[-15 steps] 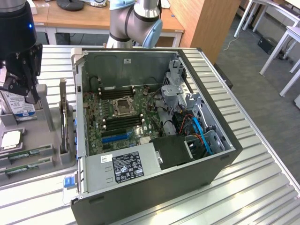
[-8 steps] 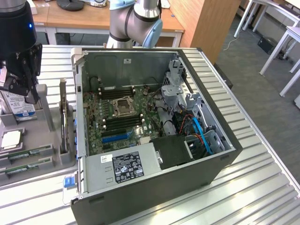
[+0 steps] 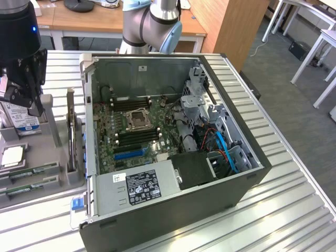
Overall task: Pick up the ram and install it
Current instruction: 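Pick up the ram and move it above insertion slot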
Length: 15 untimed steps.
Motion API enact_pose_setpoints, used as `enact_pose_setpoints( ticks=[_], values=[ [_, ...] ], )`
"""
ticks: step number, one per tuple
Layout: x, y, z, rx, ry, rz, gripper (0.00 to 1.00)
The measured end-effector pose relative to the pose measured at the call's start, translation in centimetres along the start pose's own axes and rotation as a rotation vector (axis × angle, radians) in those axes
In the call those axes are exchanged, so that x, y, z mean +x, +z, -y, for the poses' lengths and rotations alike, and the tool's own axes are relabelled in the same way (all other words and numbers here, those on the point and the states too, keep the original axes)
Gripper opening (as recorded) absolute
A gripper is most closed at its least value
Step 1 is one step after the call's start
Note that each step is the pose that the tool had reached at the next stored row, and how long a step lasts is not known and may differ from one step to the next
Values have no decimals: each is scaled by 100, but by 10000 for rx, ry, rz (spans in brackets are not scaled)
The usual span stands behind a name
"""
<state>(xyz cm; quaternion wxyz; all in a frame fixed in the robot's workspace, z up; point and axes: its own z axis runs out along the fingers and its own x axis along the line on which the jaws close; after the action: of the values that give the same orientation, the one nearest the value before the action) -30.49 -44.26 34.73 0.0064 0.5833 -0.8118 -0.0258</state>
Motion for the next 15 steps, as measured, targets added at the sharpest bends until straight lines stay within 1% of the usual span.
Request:
enact_pose_setpoints(
  ticks=[3,7,15],
  values=[
    [0,3,0,-2,-136,-6,11],
    [0,7,0,-8,-454,-21,11],
    [1,17,1,-25,-1264,-61,11]
  ],
)
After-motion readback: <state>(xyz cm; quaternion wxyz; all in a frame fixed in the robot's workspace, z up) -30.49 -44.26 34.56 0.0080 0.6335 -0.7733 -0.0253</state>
